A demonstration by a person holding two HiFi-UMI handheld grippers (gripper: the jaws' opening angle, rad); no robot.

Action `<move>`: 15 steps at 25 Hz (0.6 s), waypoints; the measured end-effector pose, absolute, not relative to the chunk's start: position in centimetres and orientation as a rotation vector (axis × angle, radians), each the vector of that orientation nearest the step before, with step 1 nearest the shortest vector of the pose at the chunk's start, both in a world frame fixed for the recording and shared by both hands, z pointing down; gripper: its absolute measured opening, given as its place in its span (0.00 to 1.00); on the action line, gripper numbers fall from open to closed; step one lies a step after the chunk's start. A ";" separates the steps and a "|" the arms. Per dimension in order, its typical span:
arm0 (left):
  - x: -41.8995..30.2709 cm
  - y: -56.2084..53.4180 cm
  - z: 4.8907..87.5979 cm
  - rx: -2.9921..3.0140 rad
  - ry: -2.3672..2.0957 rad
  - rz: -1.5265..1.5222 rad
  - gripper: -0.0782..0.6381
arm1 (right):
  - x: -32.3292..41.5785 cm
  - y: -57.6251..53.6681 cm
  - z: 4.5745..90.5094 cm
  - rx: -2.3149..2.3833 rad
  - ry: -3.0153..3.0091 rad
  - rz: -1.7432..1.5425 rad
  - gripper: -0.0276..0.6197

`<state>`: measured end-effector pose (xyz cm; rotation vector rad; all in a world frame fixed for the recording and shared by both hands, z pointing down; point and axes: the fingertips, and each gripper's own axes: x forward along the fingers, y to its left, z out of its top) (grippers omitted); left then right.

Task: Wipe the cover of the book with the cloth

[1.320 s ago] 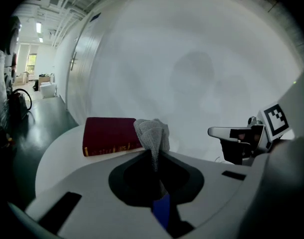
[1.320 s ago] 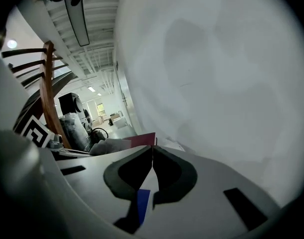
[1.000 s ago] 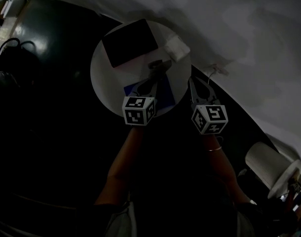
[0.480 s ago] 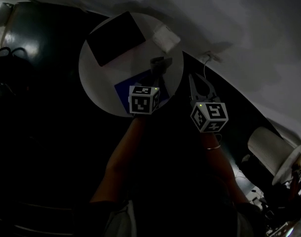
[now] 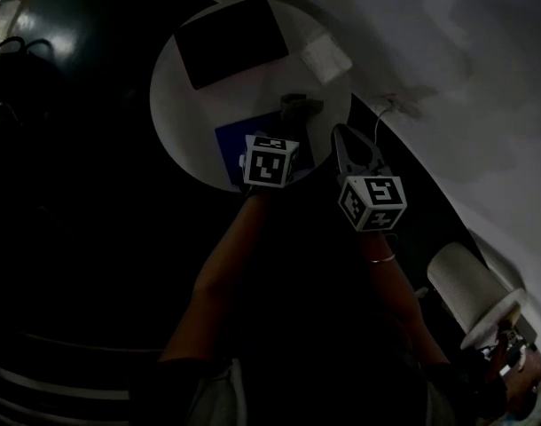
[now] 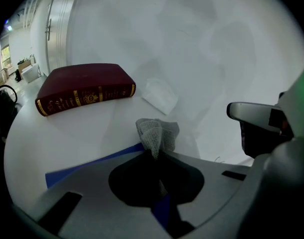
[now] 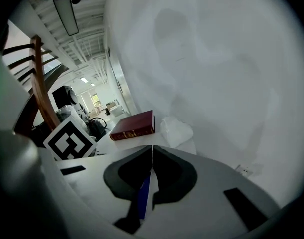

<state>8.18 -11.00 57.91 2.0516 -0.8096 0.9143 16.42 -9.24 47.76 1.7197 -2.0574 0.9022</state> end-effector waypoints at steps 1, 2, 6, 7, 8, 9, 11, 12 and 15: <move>7.8 -11.0 58.0 2.042 -0.821 0.914 0.16 | 16.0 -9.3 48.0 1.697 -2.061 0.901 0.09; 7.4 -11.0 58.1 2.031 -0.835 0.912 0.16 | 15.7 -9.4 48.1 1.676 -2.065 0.899 0.09; 5.3 -10.9 58.6 1.982 -0.897 0.884 0.16 | 14.3 -9.9 48.6 1.602 -2.085 0.883 0.09; 4.7 -10.9 58.6 1.967 -0.914 0.879 0.16 | 14.0 -9.9 48.7 1.583 -2.089 0.878 0.09; 4.0 -10.8 58.7 1.951 -0.933 0.874 0.16 | 13.7 -10.0 48.8 1.564 -2.095 0.874 0.09; 3.3 -10.7 58.7 1.935 -0.953 0.868 0.16 | 13.4 -10.1 49.0 1.546 -2.101 0.869 0.09; 1.9 -10.5 58.9 1.904 -0.993 0.856 0.16 | 12.8 -10.2 49.2 1.512 -2.112 0.861 0.09; 1.1 -10.4 59.0 1.888 -1.014 0.848 0.16 | 12.5 -10.2 49.3 1.496 -2.116 0.857 0.09; -1.3 -10.1 59.4 1.846 -1.077 0.822 0.16 | 11.4 -10.0 49.6 1.452 -2.128 0.853 0.09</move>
